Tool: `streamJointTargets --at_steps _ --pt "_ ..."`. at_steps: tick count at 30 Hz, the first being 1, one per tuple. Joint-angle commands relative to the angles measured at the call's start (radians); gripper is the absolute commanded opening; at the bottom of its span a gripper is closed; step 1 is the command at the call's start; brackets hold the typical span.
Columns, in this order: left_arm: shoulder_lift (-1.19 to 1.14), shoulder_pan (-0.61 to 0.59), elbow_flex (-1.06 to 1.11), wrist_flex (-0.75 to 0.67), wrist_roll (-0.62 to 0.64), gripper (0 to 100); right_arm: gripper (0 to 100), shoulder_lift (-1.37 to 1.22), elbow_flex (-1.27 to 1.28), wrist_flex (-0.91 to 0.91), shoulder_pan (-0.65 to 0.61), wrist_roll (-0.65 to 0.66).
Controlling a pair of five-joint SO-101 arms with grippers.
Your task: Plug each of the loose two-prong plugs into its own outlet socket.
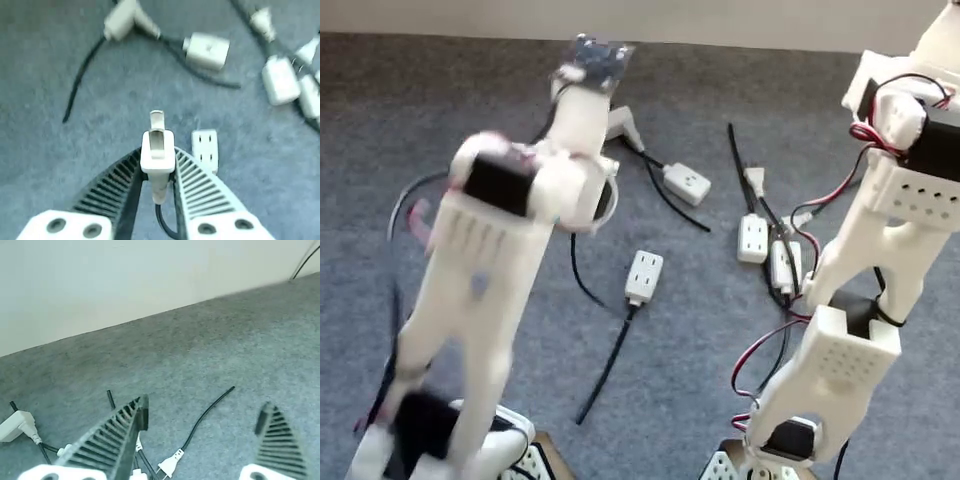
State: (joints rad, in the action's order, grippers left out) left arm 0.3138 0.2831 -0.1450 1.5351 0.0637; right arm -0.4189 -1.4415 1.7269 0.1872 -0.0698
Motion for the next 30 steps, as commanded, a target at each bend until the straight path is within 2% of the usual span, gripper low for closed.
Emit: streamJointTargets --at_steps 1,4,8,12,15,18,21,26,30 --pt "0.375 0.005 0.507 -0.46 0.008 1 18.0 0.056 -0.033 0.039 0.01 0.012" --pt "0.544 0.005 0.8 -0.77 0.008 1 8.6 0.056 -0.038 0.039 0.01 0.009" --pt "0.722 0.007 1.11 -1.16 0.009 1 1.7 0.061 -0.044 0.039 0.008 0.008" --pt "0.831 0.013 1.345 -1.485 0.009 1 0.6 0.128 -0.035 0.039 -0.035 0.008" --pt "0.86 0.015 1.457 -1.666 0.009 1 0.6 0.22 -0.033 0.041 -0.084 0.008" --pt "0.862 0.035 1.524 -1.76 0.009 1 0.6 0.323 -0.028 0.042 -0.162 0.008" --pt "0.868 0.088 1.563 -1.784 0.008 1 0.6 0.429 0.088 0.042 -0.265 0.006" --pt "0.869 0.163 1.575 -1.781 0.003 1 0.6 0.725 0.536 0.038 -0.458 0.014" --pt "0.868 0.166 1.577 -1.78 0.006 1 0.6 0.992 0.868 -0.022 -0.68 0.04"
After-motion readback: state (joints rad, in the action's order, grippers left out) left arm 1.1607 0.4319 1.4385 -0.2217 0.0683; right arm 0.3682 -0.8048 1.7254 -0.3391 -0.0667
